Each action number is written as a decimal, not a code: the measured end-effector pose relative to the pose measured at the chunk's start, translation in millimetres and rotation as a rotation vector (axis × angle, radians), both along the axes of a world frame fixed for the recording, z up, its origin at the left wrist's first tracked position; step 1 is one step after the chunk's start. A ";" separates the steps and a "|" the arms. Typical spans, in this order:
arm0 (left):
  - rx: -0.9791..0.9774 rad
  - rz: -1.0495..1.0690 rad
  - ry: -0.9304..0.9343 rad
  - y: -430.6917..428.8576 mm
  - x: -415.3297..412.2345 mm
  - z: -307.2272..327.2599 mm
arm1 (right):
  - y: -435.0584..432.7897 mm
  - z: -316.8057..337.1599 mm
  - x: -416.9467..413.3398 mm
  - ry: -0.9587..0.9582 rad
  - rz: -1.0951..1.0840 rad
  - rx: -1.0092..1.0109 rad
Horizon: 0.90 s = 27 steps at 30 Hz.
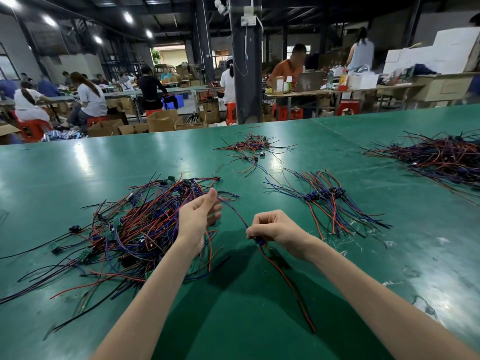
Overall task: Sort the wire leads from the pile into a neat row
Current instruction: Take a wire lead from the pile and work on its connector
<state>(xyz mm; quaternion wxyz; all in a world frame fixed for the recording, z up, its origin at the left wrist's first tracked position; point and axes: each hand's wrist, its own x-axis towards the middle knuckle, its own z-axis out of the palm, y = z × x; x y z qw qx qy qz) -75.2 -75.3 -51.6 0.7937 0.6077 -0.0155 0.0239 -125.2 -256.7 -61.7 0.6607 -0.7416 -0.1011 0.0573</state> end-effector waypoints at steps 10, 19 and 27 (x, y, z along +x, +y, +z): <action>0.107 -0.338 0.058 -33.9 -24.4 -13.8 | 1.4 -2.0 2.6 -0.017 -0.071 0.027; 0.164 -0.141 -0.041 -26.5 -17.3 -8.6 | 1.2 -1.9 0.6 -0.014 -0.052 -0.041; 0.203 0.160 -0.038 12.3 7.9 -2.5 | 6.2 -1.8 -3.8 0.007 0.027 -0.055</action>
